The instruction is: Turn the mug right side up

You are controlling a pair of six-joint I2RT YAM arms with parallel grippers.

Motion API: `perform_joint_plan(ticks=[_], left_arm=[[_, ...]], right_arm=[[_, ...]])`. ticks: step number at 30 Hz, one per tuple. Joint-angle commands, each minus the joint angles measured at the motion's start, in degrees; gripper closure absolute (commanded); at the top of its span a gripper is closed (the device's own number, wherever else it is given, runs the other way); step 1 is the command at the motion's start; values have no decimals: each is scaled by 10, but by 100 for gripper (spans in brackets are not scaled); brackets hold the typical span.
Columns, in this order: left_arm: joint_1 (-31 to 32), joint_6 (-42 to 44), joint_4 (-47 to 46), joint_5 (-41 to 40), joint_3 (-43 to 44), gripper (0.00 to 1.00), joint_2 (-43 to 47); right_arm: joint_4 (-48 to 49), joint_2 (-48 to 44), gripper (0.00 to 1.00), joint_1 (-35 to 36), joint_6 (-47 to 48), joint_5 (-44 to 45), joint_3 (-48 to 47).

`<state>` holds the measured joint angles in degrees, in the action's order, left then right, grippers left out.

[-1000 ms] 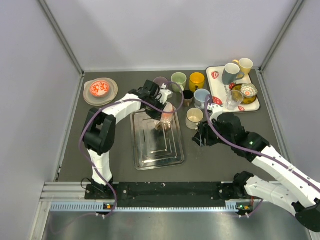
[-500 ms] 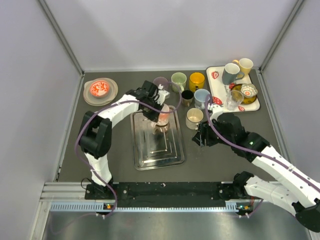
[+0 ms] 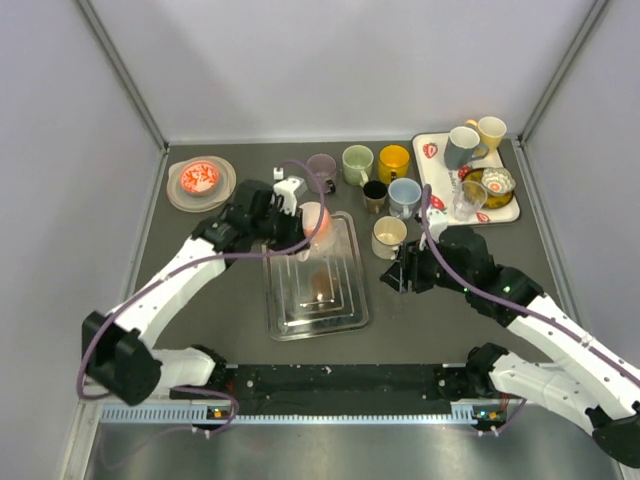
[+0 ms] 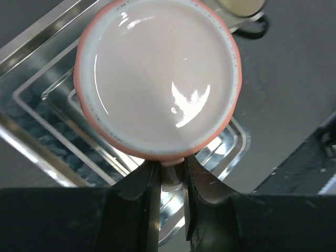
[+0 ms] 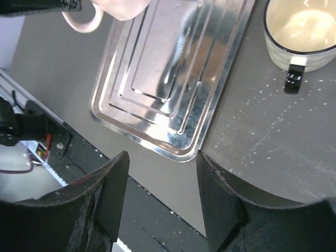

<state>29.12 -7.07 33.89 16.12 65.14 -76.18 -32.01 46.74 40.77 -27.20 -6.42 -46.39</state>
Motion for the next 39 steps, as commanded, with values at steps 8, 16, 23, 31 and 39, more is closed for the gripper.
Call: perform_joint_plan(ticks=[8, 16, 23, 31, 39], left_arm=[[4, -330, -487, 170, -222, 100, 195], [15, -575, -907, 84, -410, 100, 224], [44, -614, -1022, 37, -455, 100, 212], [66, -628, -1033, 48, -445, 100, 210], [89, -616, -1018, 53, -437, 100, 211]], right_arm=[[168, -31, 42, 7, -115, -97, 55], [374, -18, 30, 7, -222, -223, 135], [526, 26, 27, 8, -295, -260, 174], [621, 66, 27, 8, -324, -254, 177], [656, 102, 28, 8, -334, -260, 141]])
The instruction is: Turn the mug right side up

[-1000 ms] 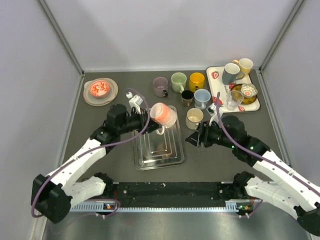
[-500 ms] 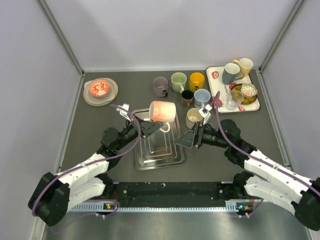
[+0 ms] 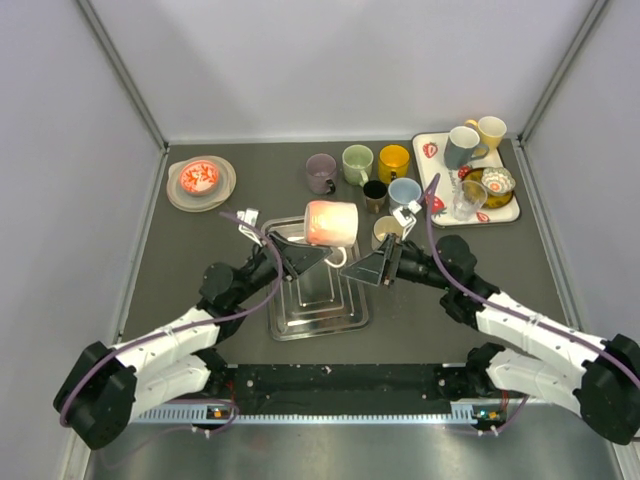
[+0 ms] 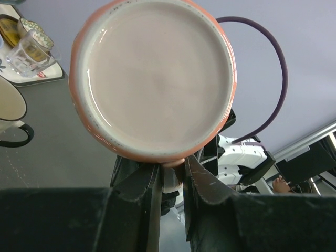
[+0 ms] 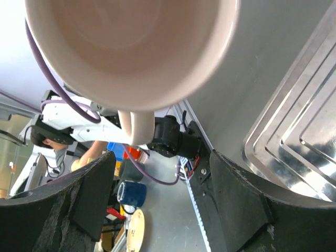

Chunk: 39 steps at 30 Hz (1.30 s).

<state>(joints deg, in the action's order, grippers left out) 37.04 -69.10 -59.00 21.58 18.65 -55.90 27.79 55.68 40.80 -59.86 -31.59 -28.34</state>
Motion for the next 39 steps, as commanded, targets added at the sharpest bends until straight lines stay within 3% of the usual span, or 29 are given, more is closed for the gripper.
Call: perform_joint_plan(ticks=[1, 9, 15, 27, 32, 34, 36, 39], left_arm=[[12, 5, -88, -1, 29, 100, 6], [31, 15, -74, 7, 39, 100, 0], [44, 16, -76, 11, 42, 100, -9], [64, 15, -81, 17, 45, 100, -25], [67, 20, -77, 21, 41, 100, -25], [67, 28, -62, 22, 40, 100, -18], [67, 36, -50, 21, 39, 96, -7], [67, 51, -26, 10, 37, 78, 9]], right_arm=[[60, 16, 28, 8, -8, -8, -41], [88, 36, 30, 8, -21, -13, -58], [106, 53, 40, 8, -31, -20, -67], [138, 58, 75, 9, -45, -11, -68], [133, 45, 100, 9, -38, 15, -70], [101, 30, 100, 9, -26, 32, -73], [57, 16, 100, 9, 0, 43, -79], [14, -6, 100, 8, 25, 56, -84]])
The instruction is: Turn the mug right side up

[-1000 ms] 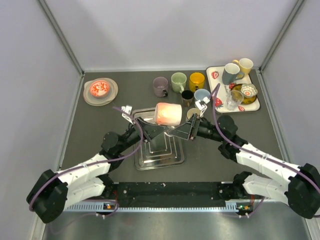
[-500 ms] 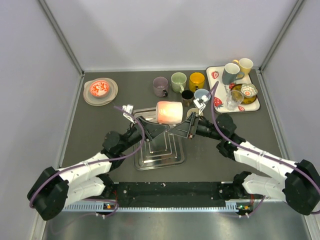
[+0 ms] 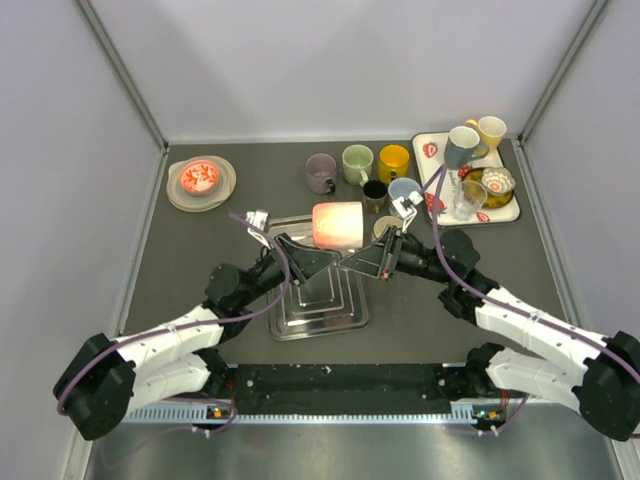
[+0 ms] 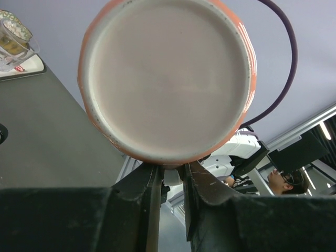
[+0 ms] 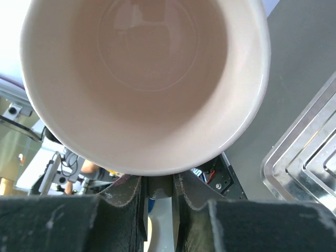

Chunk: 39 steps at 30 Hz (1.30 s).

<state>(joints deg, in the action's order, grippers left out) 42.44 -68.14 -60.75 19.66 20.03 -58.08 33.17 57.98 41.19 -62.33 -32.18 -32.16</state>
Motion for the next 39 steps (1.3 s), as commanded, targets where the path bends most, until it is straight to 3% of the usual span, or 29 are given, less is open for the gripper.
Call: perform_joint_plan(ticks=[1, 7, 9, 19, 21, 28, 32, 39], left_arm=[[12, 49, -3, 14, 20, 72, 35], [12, 72, 33, -36, 17, 55, 68], [12, 98, 89, -43, 32, 53, 88], [7, 211, 315, -171, 69, 39, 210], [7, 226, 349, -191, 76, 38, 231], [6, 231, 559, -336, 113, 38, 260], [7, 224, 605, -359, 114, 38, 259], [5, 207, 707, -371, 120, 41, 242]], right_arm=[[-44, -33, 100, 5, 54, 63, -47], [-92, -54, 100, 5, 84, 62, -54], [-118, -69, 100, 6, 95, 67, -58], [-331, -112, 100, 9, 202, 124, -134], [-411, -109, 100, 9, 234, 140, -175], [-617, -36, 100, 12, 344, 258, -324], [-680, 11, 100, 18, 374, 314, -397], [-824, 59, 100, 17, 416, 531, -467]])
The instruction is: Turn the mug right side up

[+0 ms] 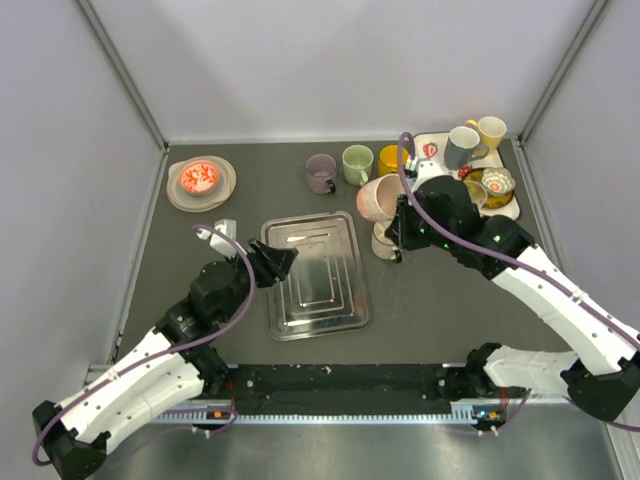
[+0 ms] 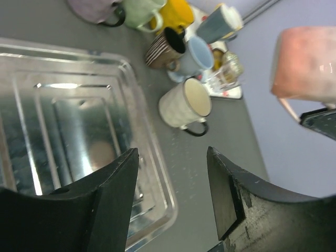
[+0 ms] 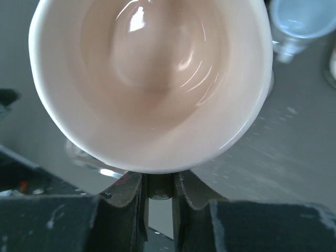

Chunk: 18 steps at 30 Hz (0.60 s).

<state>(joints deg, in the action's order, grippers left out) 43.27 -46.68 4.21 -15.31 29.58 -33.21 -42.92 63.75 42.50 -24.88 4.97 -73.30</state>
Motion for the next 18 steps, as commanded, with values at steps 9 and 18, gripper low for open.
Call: perform_joint_plan(ticks=[9, 18], left_arm=[[-2, -42, 71, -10, 17, 42, -44], [-2, -60, 93, 18, 14, 41, -62]], right_arm=[[-89, -46, 100, -97, -15, 146, 82], [-25, -6, 100, -130, -53, 114, 191]])
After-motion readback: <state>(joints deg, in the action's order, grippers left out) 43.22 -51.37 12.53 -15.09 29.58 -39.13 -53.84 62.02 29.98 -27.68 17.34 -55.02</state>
